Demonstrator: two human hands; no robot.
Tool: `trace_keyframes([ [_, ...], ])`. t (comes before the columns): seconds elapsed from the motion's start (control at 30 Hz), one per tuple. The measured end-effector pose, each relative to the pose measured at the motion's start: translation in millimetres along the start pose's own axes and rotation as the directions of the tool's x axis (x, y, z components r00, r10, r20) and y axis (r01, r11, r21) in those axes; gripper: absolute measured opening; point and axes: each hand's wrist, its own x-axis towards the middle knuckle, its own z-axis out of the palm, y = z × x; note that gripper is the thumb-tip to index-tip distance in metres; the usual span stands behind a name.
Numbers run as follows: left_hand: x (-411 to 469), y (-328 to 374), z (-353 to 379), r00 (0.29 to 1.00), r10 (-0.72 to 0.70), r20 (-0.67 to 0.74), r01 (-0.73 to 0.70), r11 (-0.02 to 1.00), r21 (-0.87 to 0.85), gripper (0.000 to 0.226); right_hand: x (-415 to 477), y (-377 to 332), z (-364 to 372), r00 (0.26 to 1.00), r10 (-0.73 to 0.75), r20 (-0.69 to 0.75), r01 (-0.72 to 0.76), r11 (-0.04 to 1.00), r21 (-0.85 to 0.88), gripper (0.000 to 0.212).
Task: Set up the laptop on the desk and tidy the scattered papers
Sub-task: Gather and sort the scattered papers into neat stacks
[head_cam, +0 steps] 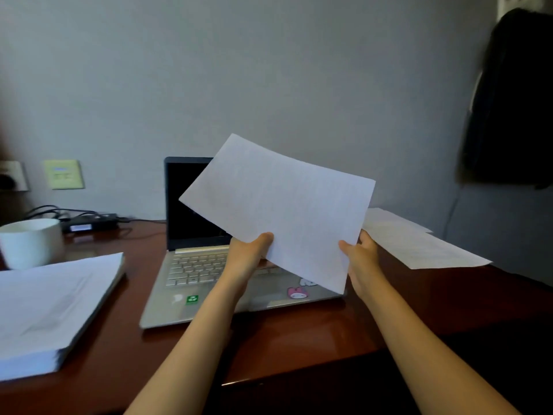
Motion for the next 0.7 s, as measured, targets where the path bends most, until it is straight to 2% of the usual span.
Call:
trace_keyframes([
  [0.27, -11.6, 24.5, -79.9, 0.982, 0.010, -0.190, 0.001, 0.998, 0.056, 0.020, -15.7, 2.4, 72.7, 0.972, 0.061, 0.226, -0.068, 0.997, 0.024, 0.032],
  [0.43, -21.1, 40.0, -131.2, 0.940, 0.025, -0.339, -0.010, 0.999, 0.046, 0.029, -34.9, 1.5, 120.4, 0.923, 0.064, 0.379, -0.049, 0.998, -0.048, 0.034],
  [0.6, -38.0, 51.8, -177.8, 0.900, 0.057, -0.431, -0.018, 0.995, 0.094, 0.020, -56.9, 7.9, 168.8, 0.876, 0.062, 0.477, -0.024, 0.996, -0.085, 0.031],
  [0.7, -46.2, 56.4, -204.4, 0.863, 0.066, -0.501, 0.003, 0.991, 0.136, 0.025, -68.7, 12.2, 195.6, 0.846, 0.092, 0.526, -0.045, 0.994, -0.101, 0.028],
])
